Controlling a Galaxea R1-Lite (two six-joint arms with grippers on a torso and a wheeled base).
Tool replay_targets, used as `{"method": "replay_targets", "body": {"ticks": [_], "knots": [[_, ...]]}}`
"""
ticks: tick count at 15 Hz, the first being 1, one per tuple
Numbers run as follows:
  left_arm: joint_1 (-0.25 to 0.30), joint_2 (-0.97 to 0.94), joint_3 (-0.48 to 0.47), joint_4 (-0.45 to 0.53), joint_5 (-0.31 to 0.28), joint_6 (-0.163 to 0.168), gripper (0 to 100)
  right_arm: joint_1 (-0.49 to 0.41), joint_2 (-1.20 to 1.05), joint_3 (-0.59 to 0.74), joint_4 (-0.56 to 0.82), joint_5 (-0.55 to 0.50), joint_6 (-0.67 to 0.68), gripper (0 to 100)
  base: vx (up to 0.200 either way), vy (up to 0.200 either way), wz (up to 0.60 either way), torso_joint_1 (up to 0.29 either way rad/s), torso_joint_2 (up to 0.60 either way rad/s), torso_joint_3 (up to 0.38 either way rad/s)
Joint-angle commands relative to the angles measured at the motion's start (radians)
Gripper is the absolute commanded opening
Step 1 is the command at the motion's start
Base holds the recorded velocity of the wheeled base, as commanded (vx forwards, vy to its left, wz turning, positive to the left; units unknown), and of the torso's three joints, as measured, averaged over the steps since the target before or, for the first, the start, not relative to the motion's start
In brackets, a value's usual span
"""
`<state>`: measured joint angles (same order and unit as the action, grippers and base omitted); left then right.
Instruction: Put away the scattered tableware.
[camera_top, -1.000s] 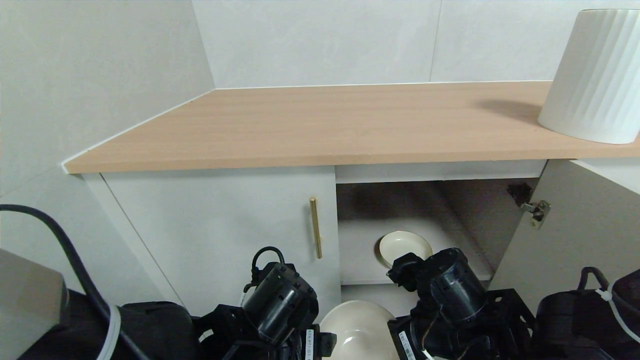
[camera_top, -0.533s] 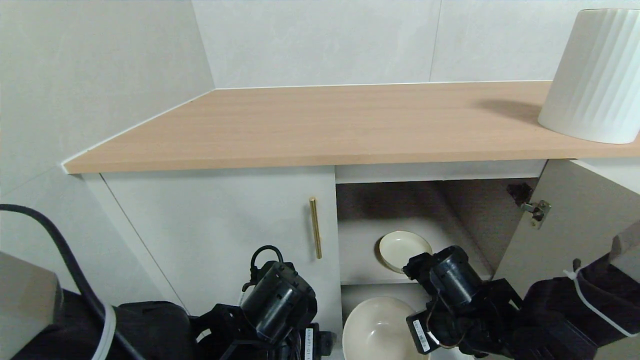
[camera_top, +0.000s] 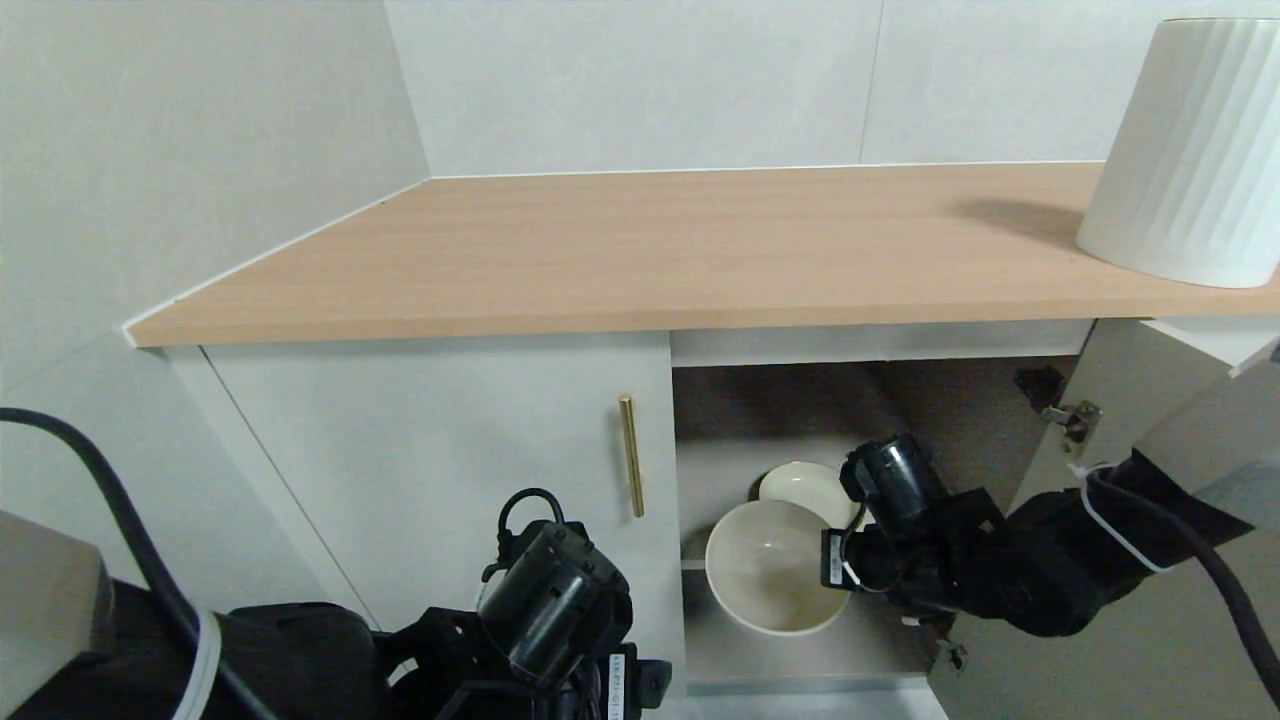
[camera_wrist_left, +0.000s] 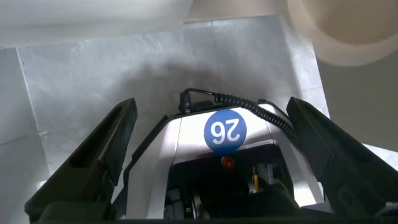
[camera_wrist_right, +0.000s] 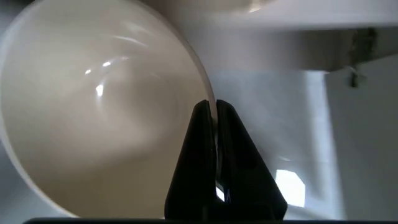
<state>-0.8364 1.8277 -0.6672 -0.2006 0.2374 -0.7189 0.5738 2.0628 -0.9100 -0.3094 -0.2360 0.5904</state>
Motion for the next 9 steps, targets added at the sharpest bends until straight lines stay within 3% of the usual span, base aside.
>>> {"method": "replay_targets", "body": {"ticks": [1,9], "knots": [[0.0,-0.001,0.0,0.0,0.0,-0.001,100,-0.038,0.031,-0.076,0.018,0.0,0.063,0,0.0,0.0,0.0,0.0,0.0,0.0],[0.0,-0.001,0.0,0.0,0.0,0.001,100,-0.138,0.128,-0.254,0.078,-0.002,0.264,0,0.0,0.0,0.0,0.0,0.0,0.0]]}}
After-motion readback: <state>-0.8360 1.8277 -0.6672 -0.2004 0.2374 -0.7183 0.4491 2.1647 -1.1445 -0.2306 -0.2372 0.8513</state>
